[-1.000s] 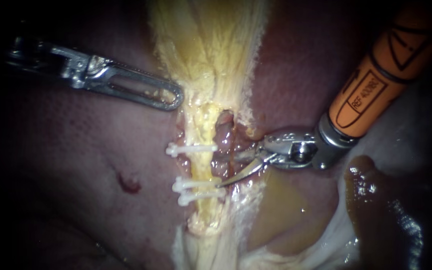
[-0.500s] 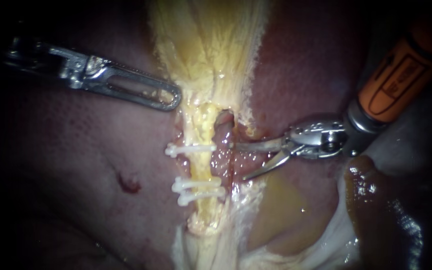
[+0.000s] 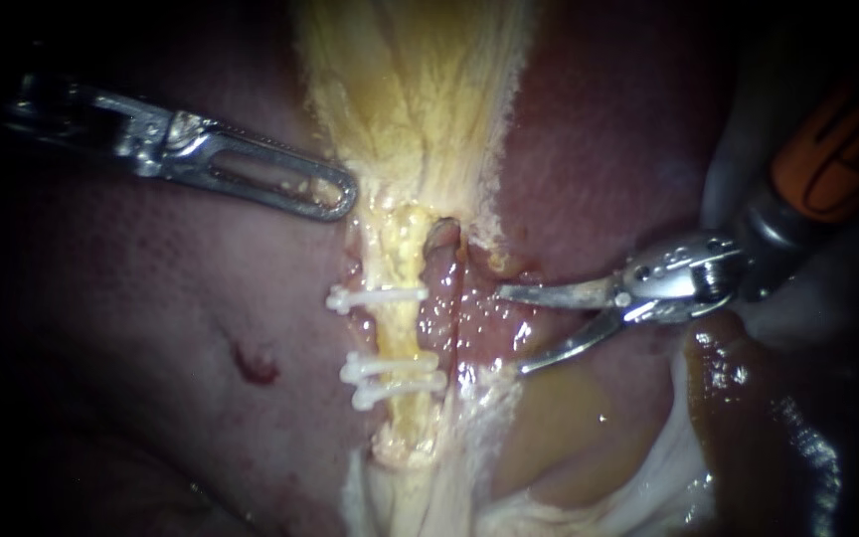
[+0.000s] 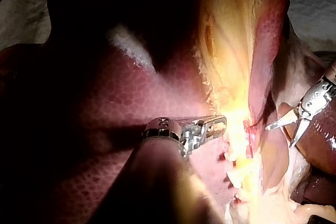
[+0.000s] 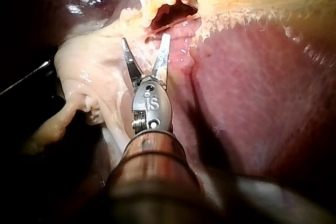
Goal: Go to the cutting position left tube
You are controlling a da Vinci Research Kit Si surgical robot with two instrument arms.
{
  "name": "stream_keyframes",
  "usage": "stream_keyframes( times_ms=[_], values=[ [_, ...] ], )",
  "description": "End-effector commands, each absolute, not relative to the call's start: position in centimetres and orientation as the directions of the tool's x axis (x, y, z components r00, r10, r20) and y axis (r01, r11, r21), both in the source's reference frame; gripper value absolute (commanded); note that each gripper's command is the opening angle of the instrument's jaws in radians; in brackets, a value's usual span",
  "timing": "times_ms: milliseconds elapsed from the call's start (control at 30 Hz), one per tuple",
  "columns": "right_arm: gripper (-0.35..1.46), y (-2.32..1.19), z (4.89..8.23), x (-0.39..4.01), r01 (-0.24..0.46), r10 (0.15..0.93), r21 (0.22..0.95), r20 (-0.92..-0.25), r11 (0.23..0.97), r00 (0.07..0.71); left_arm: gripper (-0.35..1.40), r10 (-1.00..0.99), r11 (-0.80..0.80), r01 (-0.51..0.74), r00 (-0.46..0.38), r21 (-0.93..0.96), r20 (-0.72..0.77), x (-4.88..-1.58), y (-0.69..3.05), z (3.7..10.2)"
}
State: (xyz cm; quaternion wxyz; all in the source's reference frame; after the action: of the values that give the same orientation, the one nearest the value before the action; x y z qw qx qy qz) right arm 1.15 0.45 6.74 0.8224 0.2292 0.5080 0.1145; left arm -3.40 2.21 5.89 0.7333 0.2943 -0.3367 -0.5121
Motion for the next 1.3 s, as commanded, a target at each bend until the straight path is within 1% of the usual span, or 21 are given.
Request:
stream_keyframes(
  times_ms=[33, 300, 733, 1300],
  values=[
    [1.45, 0.48, 6.72, 1.11, 0.041, 0.417, 0.487, -0.785, 0.873, 0.458, -0.35, -0.949, 0.302, 0.553, 0.249, 0.777, 0.192, -3.4, 2.21, 5.89],
    [1.45, 0.61, 6.6, 1.01, 0.009, 0.418, 0.475, -0.783, 0.88, 0.461, -0.35, -0.949, 0.302, 0.553, 0.249, 0.777, 0.192, -3.4, 2.21, 5.89],
    [1.45, 0.62, 6.58, 1.01, 0.008, 0.413, 0.47, -0.784, 0.883, 0.464, -0.35, -0.949, 0.302, 0.553, 0.249, 0.777, 0.192, -3.4, 2.21, 5.89],
    [1.45, 0.57, 6.58, 1.11, 0.027, 0.413, 0.477, -0.786, 0.878, 0.46, -0.35, -0.949, 0.302, 0.553, 0.249, 0.777, 0.192, -3.4, 2.2, 5.89]
  ],
)
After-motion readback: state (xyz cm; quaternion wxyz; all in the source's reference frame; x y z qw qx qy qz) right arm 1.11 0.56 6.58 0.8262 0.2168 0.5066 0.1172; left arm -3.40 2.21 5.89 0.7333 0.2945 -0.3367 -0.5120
